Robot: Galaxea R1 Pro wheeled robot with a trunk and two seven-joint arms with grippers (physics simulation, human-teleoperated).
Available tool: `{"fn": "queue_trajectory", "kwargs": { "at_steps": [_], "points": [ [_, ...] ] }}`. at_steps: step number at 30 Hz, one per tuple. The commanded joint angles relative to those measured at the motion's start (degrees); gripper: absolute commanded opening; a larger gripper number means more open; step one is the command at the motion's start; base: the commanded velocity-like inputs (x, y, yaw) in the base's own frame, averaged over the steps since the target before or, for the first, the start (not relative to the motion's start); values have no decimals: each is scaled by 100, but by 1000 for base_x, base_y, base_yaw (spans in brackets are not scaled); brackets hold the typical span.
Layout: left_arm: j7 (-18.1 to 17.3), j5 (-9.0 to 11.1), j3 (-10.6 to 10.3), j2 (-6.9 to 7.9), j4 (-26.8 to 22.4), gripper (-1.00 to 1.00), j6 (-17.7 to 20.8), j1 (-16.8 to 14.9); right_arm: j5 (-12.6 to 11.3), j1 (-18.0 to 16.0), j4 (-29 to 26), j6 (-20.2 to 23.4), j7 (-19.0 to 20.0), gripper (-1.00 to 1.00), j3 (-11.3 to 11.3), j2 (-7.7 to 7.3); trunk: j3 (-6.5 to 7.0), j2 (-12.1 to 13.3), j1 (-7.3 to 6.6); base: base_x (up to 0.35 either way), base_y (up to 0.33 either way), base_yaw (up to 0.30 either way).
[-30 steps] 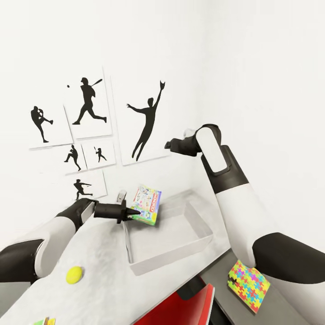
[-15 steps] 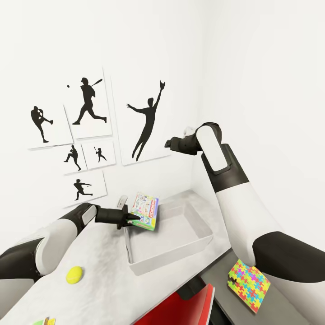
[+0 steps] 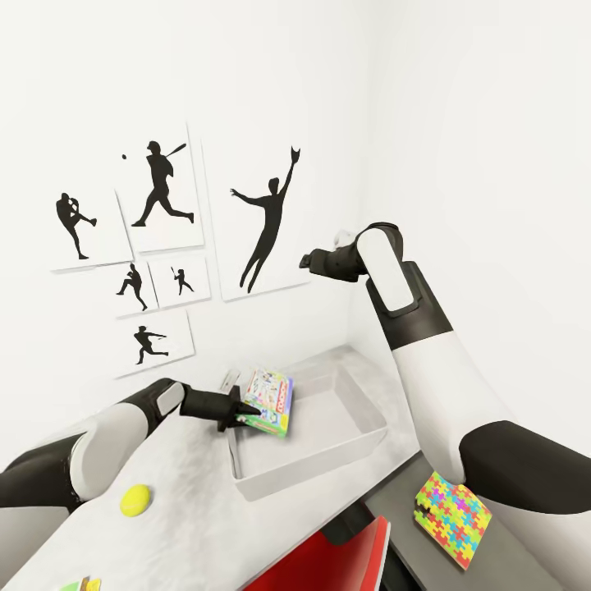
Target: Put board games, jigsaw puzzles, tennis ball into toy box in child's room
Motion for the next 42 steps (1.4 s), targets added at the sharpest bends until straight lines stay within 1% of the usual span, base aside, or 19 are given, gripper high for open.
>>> {"fn": "queue_trajectory", "kwargs": {
  "at_steps": [1, 15, 21, 32, 42],
  "points": [
    [17, 27, -2, 2, 16, -100, 25, -3, -55, -7, -5, 9, -62, 100, 5, 0, -14, -14, 4, 0, 0, 0],
    [38, 30, 36, 21, 46, -100, 56, 127, -57, -7, 0, 7, -59, 100, 3, 0, -14, -14, 4, 0, 0, 0],
    [50, 31, 97, 36, 46, -100, 69, 209, -55, -2, 7, 7, -59, 100, -86, 0, -14, -14, 4, 0, 0, 0],
    [64, 37, 115, 13, 70, -100, 68, 265, -54, 1, 25, 7, -58, 100, -101, 0, -14, -14, 4, 0, 0, 0],
    [73, 52, 124, 62, 130, -100, 46, 293, -57, 3, 27, 7, -58, 100, -101, 0, -14, -14, 4, 0, 0, 0]
  ]
}}
